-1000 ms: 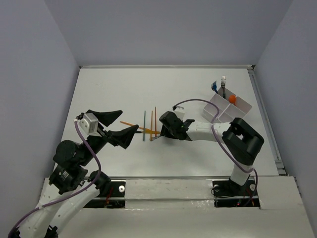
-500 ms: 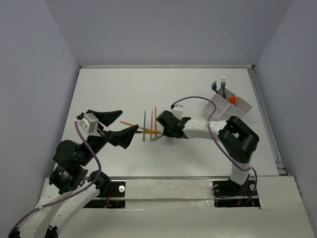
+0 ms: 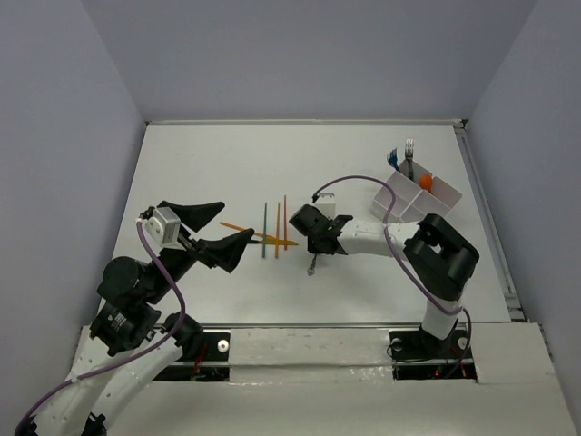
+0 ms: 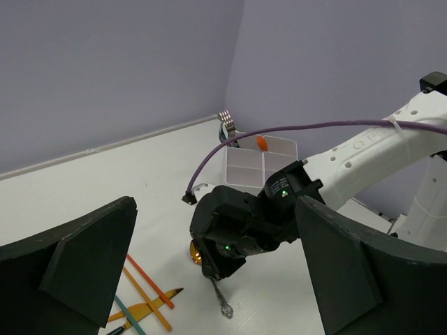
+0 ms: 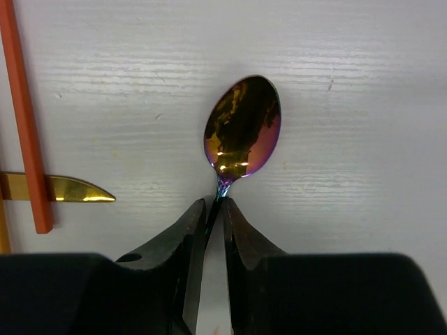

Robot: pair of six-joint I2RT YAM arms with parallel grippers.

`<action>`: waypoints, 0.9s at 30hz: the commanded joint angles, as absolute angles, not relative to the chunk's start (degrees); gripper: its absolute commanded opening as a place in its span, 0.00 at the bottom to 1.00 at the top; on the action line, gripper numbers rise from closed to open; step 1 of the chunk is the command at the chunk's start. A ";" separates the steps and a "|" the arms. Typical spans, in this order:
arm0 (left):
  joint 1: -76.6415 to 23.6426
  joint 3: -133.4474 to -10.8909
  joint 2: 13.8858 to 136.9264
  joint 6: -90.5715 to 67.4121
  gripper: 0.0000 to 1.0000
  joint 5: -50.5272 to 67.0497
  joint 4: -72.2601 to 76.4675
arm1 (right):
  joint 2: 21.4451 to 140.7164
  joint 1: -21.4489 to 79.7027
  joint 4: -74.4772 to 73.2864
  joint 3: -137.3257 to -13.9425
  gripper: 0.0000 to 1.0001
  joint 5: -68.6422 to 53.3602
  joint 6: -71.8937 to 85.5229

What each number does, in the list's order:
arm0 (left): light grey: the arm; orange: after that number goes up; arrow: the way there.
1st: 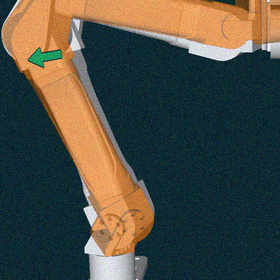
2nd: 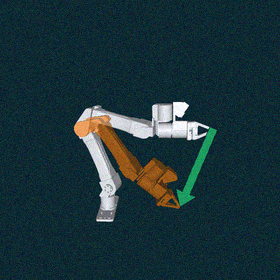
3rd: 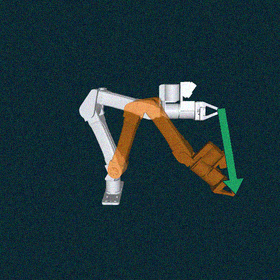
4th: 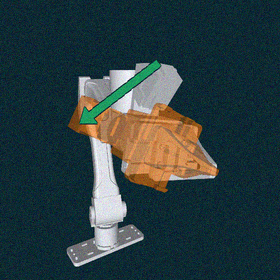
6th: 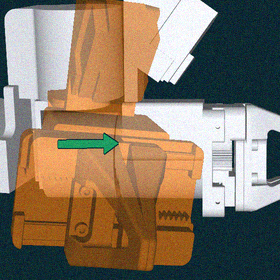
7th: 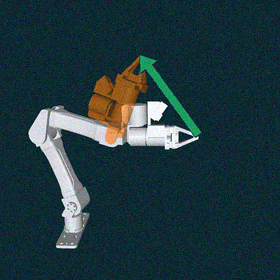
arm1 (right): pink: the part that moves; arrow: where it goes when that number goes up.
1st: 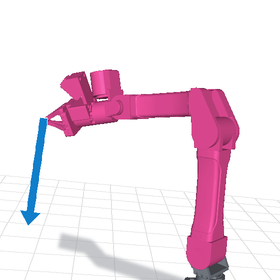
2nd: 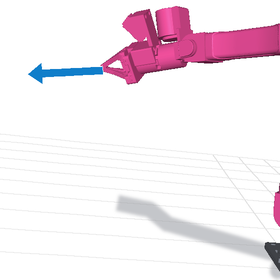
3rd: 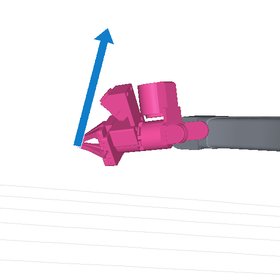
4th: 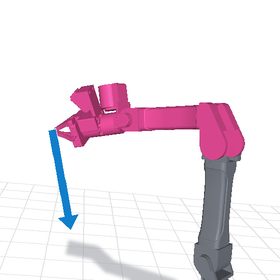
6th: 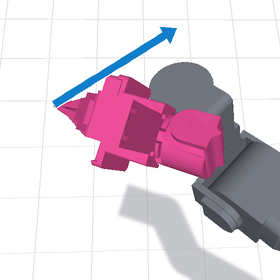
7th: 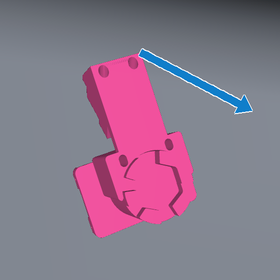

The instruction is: Sort the eating utensils into containers

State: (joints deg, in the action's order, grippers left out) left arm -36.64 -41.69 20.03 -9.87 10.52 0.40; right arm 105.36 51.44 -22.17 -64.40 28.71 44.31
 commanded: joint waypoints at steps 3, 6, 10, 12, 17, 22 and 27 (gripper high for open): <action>-36.47 -41.92 20.21 -9.58 0.99 11.25 2.72 | 102.40 51.59 -28.92 -61.35 0.22 27.86 38.94; -36.47 -41.92 20.21 -9.58 0.99 11.25 2.72 | 102.30 50.28 -28.39 -60.65 0.23 26.20 38.15; -36.47 -41.84 20.30 -9.58 0.99 11.16 2.72 | 103.53 49.75 -28.21 -60.99 0.23 24.79 36.65; -36.47 -41.92 20.48 -9.58 0.99 11.25 2.72 | 104.32 49.13 -28.30 -61.61 0.22 24.00 35.69; -36.47 -41.92 20.30 -9.58 0.99 11.16 2.64 | 106.78 47.46 -27.95 -63.45 0.14 20.75 33.84; -36.47 -41.92 20.21 -9.49 0.99 11.07 2.64 | 107.14 47.46 -29.45 -64.87 0.00 21.09 33.57; -35.95 -41.84 20.30 -9.58 0.99 11.25 2.72 | 99.33 47.46 -24.88 -63.72 0.00 24.60 34.19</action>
